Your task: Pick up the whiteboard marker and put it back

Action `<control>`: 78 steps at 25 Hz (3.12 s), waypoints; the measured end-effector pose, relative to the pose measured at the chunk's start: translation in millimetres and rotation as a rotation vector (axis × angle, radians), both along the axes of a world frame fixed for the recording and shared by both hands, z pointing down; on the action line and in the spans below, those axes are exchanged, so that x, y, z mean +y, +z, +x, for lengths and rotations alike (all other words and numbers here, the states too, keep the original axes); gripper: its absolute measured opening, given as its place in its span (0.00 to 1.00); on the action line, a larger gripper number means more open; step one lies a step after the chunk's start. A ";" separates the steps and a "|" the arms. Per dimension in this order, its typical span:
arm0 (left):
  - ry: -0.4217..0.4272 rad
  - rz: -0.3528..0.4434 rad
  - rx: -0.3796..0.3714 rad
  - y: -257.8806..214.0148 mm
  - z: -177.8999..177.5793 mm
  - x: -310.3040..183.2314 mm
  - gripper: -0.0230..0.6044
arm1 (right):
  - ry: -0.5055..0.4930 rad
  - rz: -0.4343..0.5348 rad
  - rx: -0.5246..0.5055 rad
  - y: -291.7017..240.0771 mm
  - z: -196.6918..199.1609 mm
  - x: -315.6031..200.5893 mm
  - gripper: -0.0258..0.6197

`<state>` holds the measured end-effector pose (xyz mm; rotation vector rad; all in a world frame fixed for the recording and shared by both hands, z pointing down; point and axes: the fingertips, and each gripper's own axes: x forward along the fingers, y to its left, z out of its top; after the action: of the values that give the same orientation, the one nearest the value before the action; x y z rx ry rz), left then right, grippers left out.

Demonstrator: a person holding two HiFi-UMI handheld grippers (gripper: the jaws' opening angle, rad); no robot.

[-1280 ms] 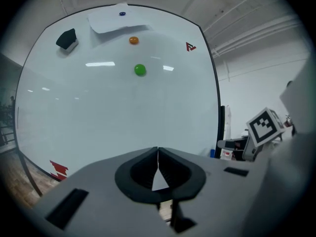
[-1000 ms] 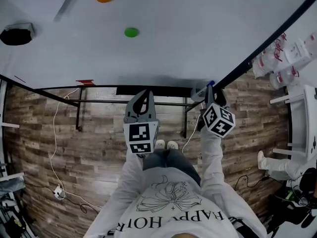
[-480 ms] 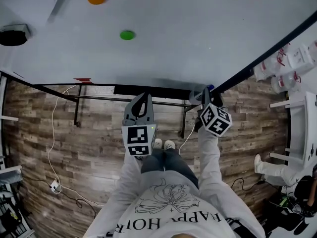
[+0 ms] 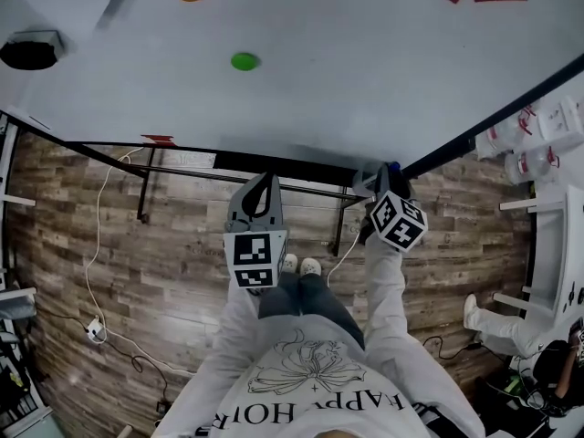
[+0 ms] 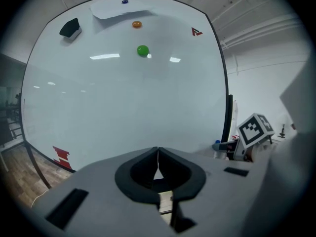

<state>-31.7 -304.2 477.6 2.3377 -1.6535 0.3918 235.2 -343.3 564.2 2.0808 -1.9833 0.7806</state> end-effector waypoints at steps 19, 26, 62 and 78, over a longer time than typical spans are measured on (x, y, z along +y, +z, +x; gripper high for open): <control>-0.046 0.048 0.038 -24.4 -9.2 9.5 0.05 | -0.068 0.190 0.065 -79.6 -15.0 13.8 0.13; -0.066 0.100 0.059 -48.7 -17.2 10.1 0.05 | -0.104 0.282 0.105 -127.3 -25.0 17.3 0.13; -0.330 0.025 0.077 -8.3 -141.9 47.2 0.05 | -0.943 0.041 1.006 16.0 -243.5 -12.3 0.13; -0.375 -0.025 0.096 16.2 -159.2 56.6 0.05 | -1.057 -0.090 1.039 82.6 -249.4 -11.5 0.16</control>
<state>-190.9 -247.6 493.8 1.9346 -1.9690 0.2182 -14.2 -354.8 646.9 0.7502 -1.8507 -0.3558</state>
